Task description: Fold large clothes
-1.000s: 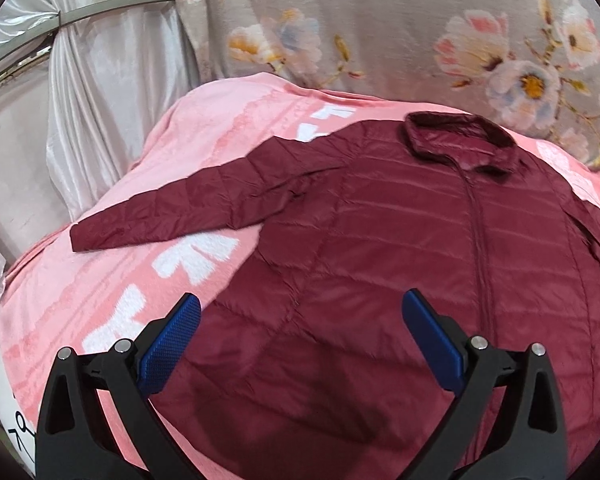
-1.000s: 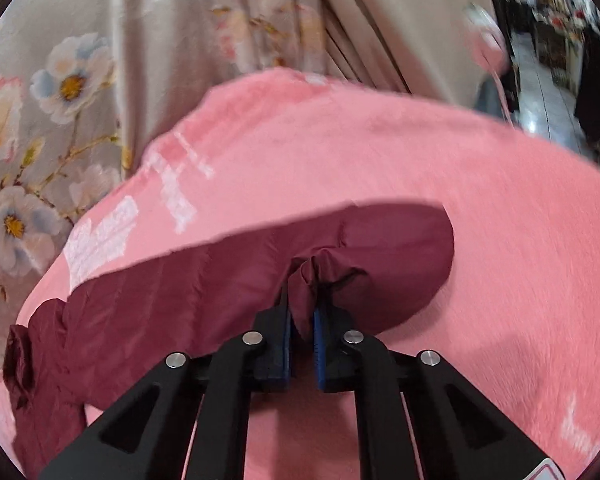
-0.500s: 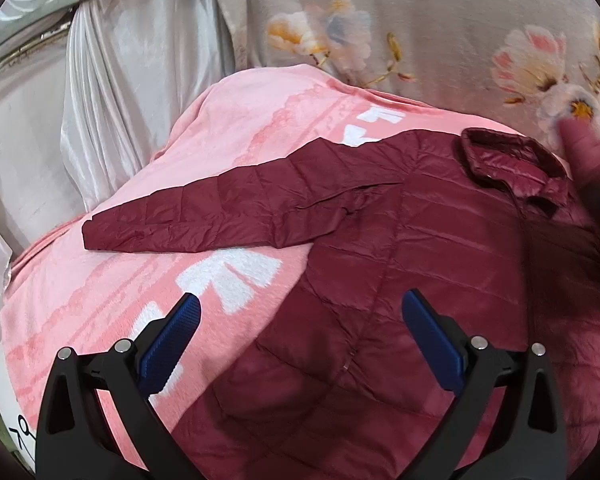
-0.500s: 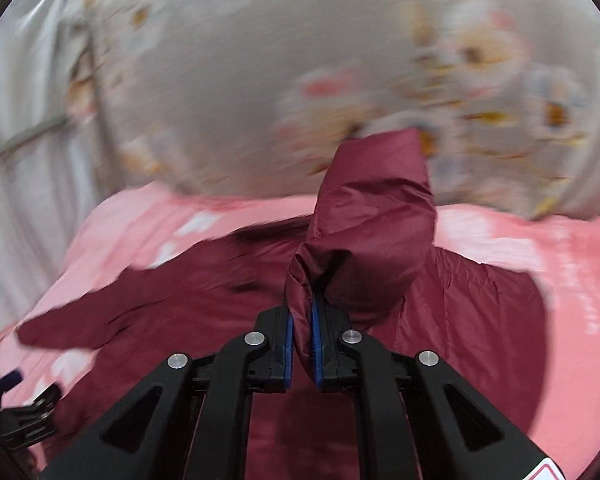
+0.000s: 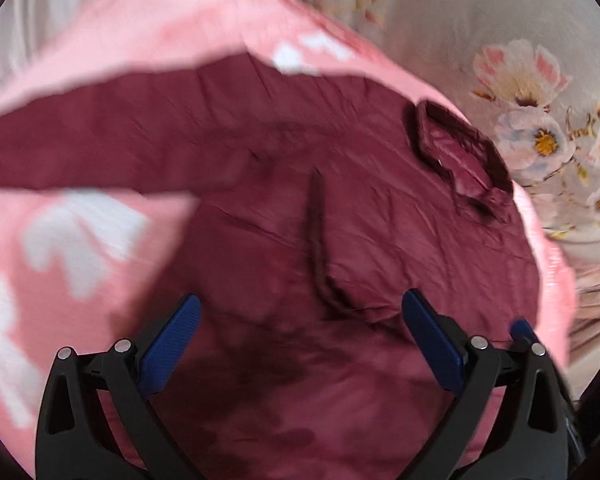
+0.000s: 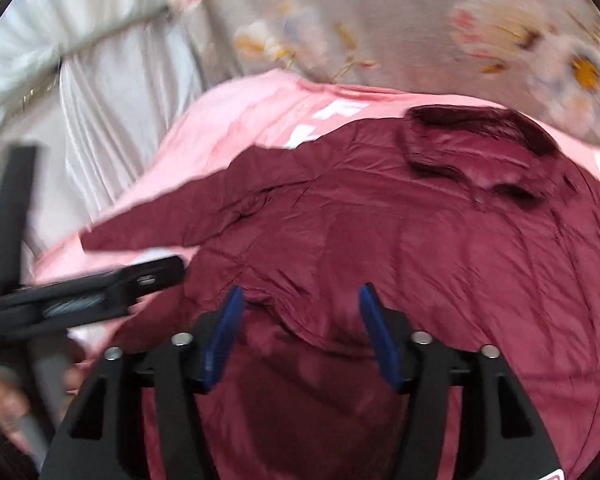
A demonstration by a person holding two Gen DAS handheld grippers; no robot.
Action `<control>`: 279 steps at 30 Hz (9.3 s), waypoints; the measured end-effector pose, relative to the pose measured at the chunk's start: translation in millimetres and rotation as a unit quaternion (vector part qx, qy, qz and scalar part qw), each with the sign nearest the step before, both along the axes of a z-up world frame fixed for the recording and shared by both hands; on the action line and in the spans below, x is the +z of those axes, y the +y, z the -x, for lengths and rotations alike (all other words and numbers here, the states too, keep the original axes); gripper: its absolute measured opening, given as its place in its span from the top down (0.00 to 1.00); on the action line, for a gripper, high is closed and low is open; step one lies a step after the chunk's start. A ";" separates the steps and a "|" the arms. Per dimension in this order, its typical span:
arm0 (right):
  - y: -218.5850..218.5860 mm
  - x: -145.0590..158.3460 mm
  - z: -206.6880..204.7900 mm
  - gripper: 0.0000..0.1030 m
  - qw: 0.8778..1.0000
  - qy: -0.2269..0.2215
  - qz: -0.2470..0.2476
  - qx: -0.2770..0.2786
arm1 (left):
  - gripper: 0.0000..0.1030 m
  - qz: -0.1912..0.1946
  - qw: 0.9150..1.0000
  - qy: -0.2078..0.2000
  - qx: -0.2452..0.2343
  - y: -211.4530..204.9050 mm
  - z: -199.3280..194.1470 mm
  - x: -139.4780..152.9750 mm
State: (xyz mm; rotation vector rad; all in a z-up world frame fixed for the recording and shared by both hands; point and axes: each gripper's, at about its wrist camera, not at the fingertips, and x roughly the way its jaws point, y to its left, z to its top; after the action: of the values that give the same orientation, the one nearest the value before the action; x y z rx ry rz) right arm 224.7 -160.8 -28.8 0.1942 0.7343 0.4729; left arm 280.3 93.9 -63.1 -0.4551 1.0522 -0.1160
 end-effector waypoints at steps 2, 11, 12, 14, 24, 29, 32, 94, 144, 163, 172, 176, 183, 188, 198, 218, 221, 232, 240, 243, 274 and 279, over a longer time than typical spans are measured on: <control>-32.3 0.0 9.2 0.41 0.999 0.003 -0.011 -0.043 | 0.05 0.045 0.999 0.023 -0.006 -6.1 -11.3 -9.8; -216.7 -47.9 21.6 0.39 0.947 0.097 -0.108 -0.286 | 0.92 0.034 0.998 0.013 -0.044 -34.9 -42.2 0.4; -230.5 -56.4 17.0 0.40 0.939 0.111 -0.126 -0.301 | 0.94 0.028 0.998 0.003 -0.048 -35.3 -44.9 6.7; -246.5 -69.4 10.3 0.51 0.927 0.127 -0.155 -0.317 | 0.96 0.020 0.999 -0.015 -0.045 -29.2 -45.7 17.2; -259.2 -39.8 -11.8 0.97 0.922 0.052 -0.152 -0.353 | 0.98 -0.087 0.994 -0.054 -0.045 -31.0 -46.8 18.6; -235.6 -44.4 -13.9 0.97 0.929 0.052 -0.025 -0.364 | 0.98 -0.116 0.991 -0.037 -0.050 -36.7 -45.8 -15.6; -234.4 -73.3 -30.6 0.97 0.928 0.105 0.007 -0.357 | 0.97 -0.143 0.986 -0.057 -0.057 -42.8 -41.0 -22.2; -9.3 -91.7 56.1 0.40 0.959 0.007 0.182 -0.217 | 0.98 -0.027 0.974 -0.119 0.191 212.3 -14.9 77.3; -94.1 -85.4 -54.6 0.43 0.942 0.073 -0.010 -0.328 | 0.16 0.153 0.983 -0.069 0.080 76.0 -31.8 20.5; -146.0 -23.9 -60.7 0.94 0.959 0.018 -0.083 -0.271 | 0.33 0.238 0.965 0.003 0.114 56.1 -89.0 -18.3; -160.2 -4.5 -55.5 0.94 0.961 -0.003 -0.005 -0.277 | 0.81 0.158 0.982 0.009 0.107 38.9 -101.7 -18.9; -161.1 -29.2 -53.7 0.94 0.963 0.024 0.019 -0.267 | 0.98 0.075 0.991 -0.022 0.105 32.3 -96.5 -1.9; -152.6 -85.5 -55.3 0.94 0.963 0.070 0.040 -0.256 | 0.98 0.045 0.992 -0.060 0.103 47.5 -86.2 17.7; -145.5 -108.0 -52.1 0.95 0.963 0.073 0.061 -0.251 | 0.99 0.011 0.995 -0.022 0.095 44.1 -89.8 -15.2; -140.7 -130.4 -47.9 0.95 0.961 0.072 0.079 -0.253 | 0.99 -0.109 0.990 -0.060 0.060 14.9 -84.0 -20.9; -118.7 -41.1 -28.3 0.77 0.969 0.020 0.033 -0.244 | 0.58 -0.105 0.989 -0.086 -0.060 -76.9 -87.9 50.8; -89.3 -56.1 -54.7 0.82 0.973 0.046 0.068 -0.217 | 0.58 -0.142 0.985 -0.066 -0.073 -101.9 -95.5 27.0; -55.0 -108.4 -54.6 0.83 0.968 0.069 0.124 -0.206 | 0.58 -0.179 0.977 -0.081 -0.079 -113.1 -77.4 -18.9; -45.7 -116.8 -49.8 0.83 0.963 0.044 0.156 -0.215 | 0.57 -0.214 0.968 -0.114 -0.071 -123.1 -69.6 -25.7; -43.0 -117.4 -50.2 0.82 0.962 0.041 0.159 -0.217 | 0.55 -0.221 0.966 -0.118 -0.068 -123.7 -69.0 -26.2; -39.8 -115.3 -51.5 0.81 0.959 0.038 0.176 -0.219 | 0.27 -0.317 0.941 -0.115 -0.042 -142.7 -68.8 -28.4; -40.3 -115.1 -51.6 0.80 0.959 0.040 0.173 -0.219 | 0.24 -0.302 0.946 -0.112 -0.042 -139.1 -68.0 -27.2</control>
State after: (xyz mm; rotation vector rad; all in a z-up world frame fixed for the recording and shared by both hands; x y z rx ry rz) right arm 276.3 -201.1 -143.9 0.0435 0.8138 -0.0894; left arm 348.4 -45.2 -90.3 0.1582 0.8287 0.0799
